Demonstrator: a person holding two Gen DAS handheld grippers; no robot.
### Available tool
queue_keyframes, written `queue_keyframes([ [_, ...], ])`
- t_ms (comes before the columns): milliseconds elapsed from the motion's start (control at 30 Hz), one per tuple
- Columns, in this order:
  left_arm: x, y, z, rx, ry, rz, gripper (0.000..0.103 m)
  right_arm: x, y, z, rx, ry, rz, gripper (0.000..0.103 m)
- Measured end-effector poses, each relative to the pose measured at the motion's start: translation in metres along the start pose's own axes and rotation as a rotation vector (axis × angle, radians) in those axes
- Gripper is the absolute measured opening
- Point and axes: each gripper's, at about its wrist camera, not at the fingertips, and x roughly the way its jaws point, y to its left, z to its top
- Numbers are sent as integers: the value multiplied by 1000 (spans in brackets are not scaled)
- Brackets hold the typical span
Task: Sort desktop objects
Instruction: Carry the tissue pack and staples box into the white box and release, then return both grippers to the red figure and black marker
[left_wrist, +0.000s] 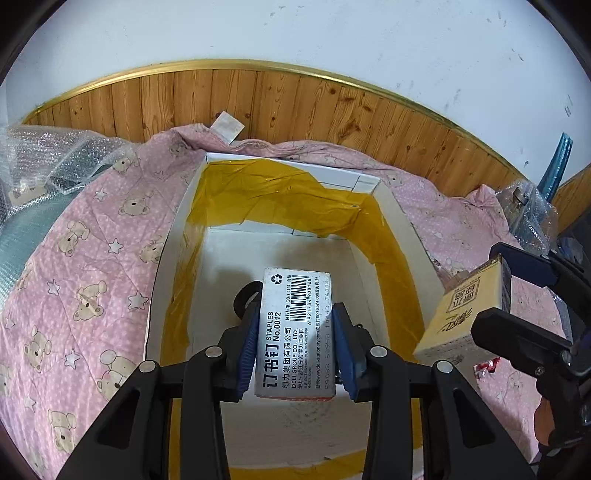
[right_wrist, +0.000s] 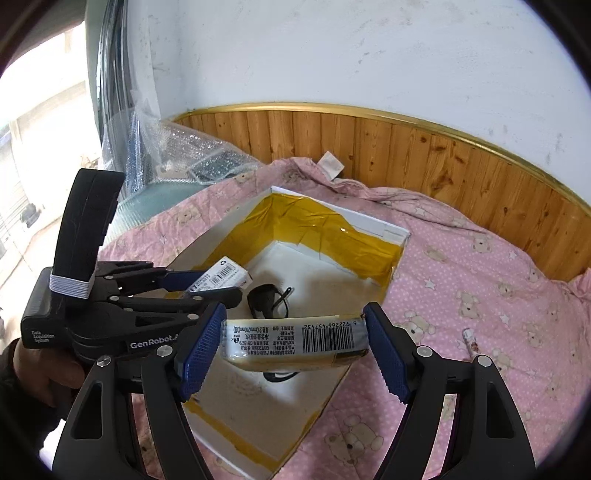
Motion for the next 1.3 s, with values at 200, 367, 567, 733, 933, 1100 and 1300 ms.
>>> queue_keyframes([
  [200, 28, 12, 15, -31, 30, 0, 40, 32, -1, 13, -23, 8, -3, 78],
  [367, 36, 24, 14, -75, 65, -21, 49, 56, -12, 18, 18, 30, -14, 78],
  [567, 29, 26, 12, -83, 58, -42, 49, 52, -17, 7, 46, 36, 15, 78],
  [733, 15, 22, 11, -86, 30, -55, 49, 31, -24, -1, 74, 4, 23, 78],
  [933, -8, 4, 3, -47, -6, -55, 49, 1, -30, -14, 111, -14, 38, 78],
  [1100, -24, -18, -15, -6, -13, -52, 49, -15, -27, -29, 96, 0, 53, 78],
  [1300, -34, -42, -34, 31, -12, -58, 49, -35, -19, -46, 54, 10, 55, 78],
])
